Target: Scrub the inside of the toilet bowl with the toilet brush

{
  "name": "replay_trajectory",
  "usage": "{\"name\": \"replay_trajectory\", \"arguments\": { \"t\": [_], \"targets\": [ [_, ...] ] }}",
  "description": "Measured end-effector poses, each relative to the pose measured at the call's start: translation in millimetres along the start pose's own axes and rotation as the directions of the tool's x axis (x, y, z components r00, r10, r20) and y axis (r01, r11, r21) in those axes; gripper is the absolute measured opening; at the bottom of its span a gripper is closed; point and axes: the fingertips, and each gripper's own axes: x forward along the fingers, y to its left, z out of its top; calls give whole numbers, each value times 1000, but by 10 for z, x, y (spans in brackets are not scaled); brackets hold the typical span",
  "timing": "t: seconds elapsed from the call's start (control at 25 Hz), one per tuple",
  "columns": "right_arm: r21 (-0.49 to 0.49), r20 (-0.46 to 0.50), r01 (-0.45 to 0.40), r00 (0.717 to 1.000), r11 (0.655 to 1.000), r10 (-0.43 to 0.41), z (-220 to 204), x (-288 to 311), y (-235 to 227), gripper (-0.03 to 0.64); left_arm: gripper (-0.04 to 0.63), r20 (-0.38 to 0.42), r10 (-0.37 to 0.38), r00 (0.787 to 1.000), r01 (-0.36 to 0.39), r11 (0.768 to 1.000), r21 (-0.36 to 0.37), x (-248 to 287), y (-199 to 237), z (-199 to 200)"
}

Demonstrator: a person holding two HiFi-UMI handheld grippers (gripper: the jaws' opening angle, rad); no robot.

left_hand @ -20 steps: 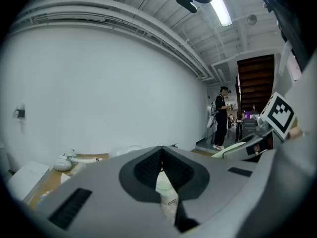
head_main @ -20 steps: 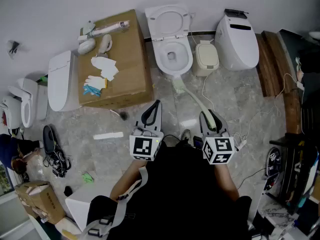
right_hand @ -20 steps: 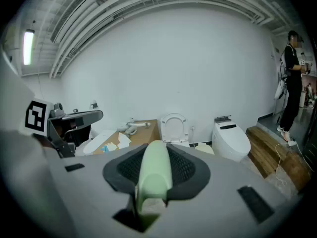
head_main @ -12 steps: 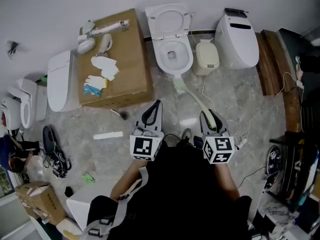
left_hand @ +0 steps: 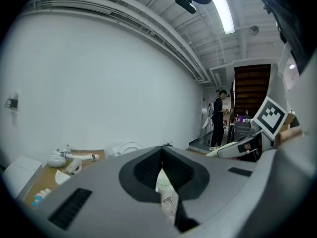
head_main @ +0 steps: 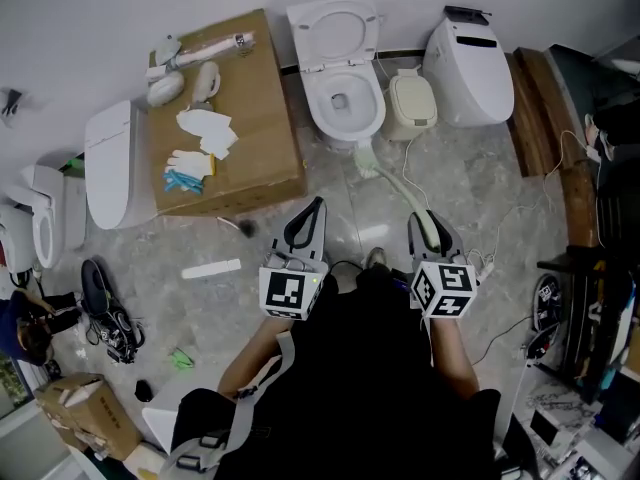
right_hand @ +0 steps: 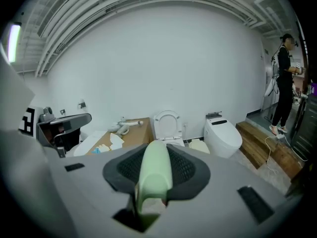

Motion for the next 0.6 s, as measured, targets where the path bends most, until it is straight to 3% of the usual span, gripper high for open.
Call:
{"name": "replay_trajectory", "arguments": {
  "t": [0.32, 0.6],
  "targets": [
    [26, -25, 20, 1000, 999, -19, 2, 330, -10, 123, 8, -27, -30, 999, 29, 999, -17, 205, 196, -91],
    [37, -45, -35, 998, 999, 36, 214, 974, -364, 123, 8, -39, 13, 999, -13, 1000, -2, 870, 349, -63]
  ]
}}
